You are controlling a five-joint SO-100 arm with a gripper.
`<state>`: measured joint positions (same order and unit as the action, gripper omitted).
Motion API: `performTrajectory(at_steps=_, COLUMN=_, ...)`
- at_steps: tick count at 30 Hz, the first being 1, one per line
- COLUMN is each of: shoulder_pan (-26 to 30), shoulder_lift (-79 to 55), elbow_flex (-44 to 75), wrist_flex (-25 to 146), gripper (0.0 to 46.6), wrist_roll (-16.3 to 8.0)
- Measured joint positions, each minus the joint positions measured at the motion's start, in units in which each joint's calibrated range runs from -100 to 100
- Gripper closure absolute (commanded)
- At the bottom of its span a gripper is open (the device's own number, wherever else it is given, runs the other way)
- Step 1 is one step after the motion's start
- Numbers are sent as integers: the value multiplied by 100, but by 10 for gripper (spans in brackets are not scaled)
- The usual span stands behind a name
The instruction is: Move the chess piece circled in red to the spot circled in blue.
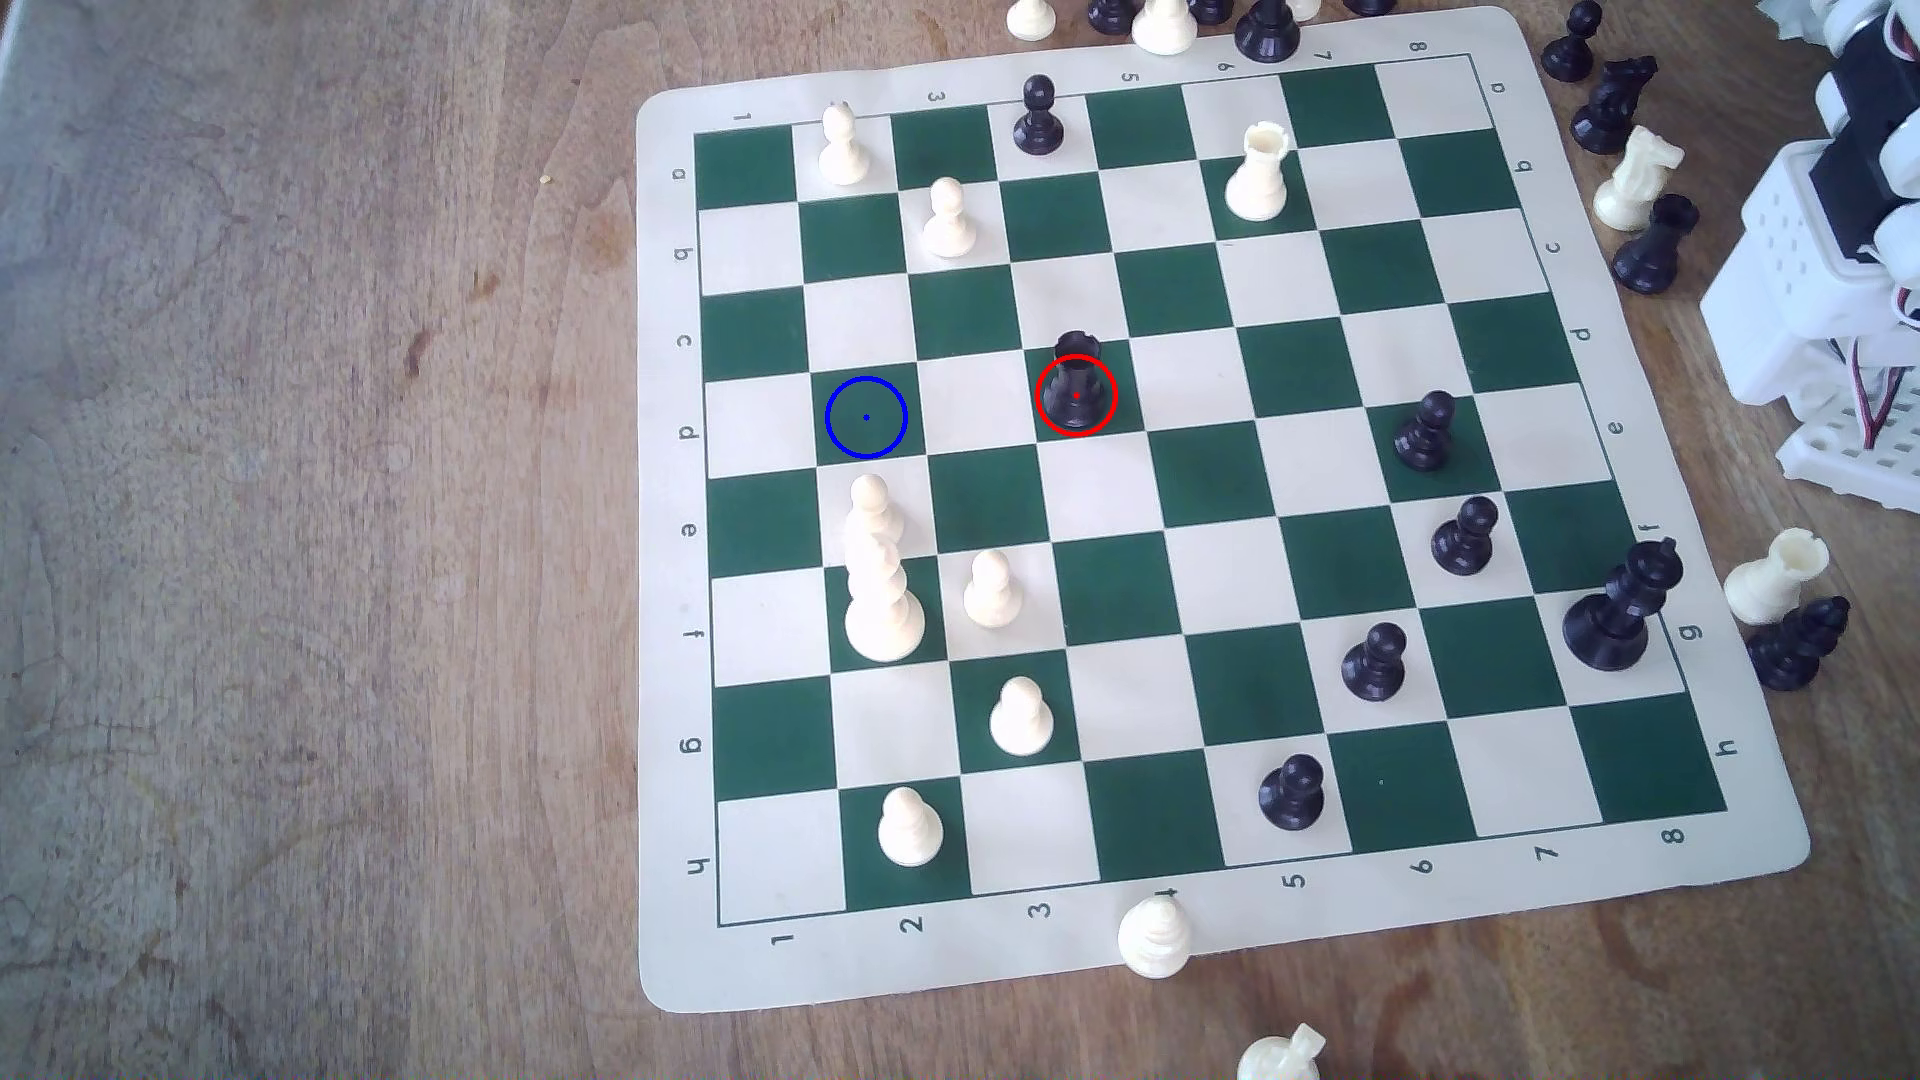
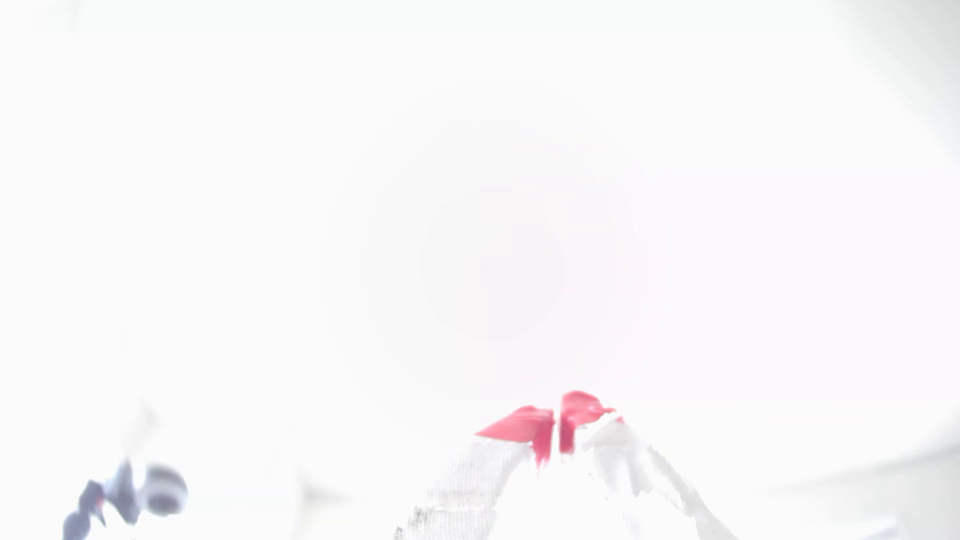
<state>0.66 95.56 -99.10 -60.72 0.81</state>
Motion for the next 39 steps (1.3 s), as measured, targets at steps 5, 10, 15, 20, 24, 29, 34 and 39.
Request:
performTrajectory(at_steps=5, shoulder_pan=-22, shoulder_lift=0, elbow_flex=0, wrist_flex=1960, gripper=465, wrist_roll=444)
performTrajectory(at_steps=10, shoulder_pan=-125, shoulder_lift=0, elbow_flex=63, wrist_flex=4151, gripper=462, wrist_roll=430)
performTrajectory(at_steps=15, shoulder_pan=7, shoulder_lift=-260, elbow_flex=596, wrist_flex=7044, gripper=442, wrist_roll=322)
performTrajectory(at_steps=20, shoulder_pan=-125, shoulder_lift=-930, elbow_flex=1238, wrist_flex=7888, gripper=438, wrist_roll=327)
performTrajectory(at_steps=24, shoulder_pan=-155, shoulder_lift=-2329, elbow_flex=2711, wrist_flex=8940, gripper=429, wrist_roll=147)
performTrajectory(at_steps=29, shoulder_pan=-258, shoulder_lift=-4625, elbow_flex=5088, wrist_flex=10295, gripper=413, wrist_roll=-151)
performTrajectory(at_steps=34, shoulder_pan=-398, shoulder_lift=-6301, elbow_flex=6326, wrist_flex=10781, gripper=409, wrist_roll=-400)
performTrajectory(at_steps=39, shoulder_pan=-597, shoulder_lift=-7633, elbow_flex=7510, wrist_flex=11394, gripper=391, wrist_roll=-689)
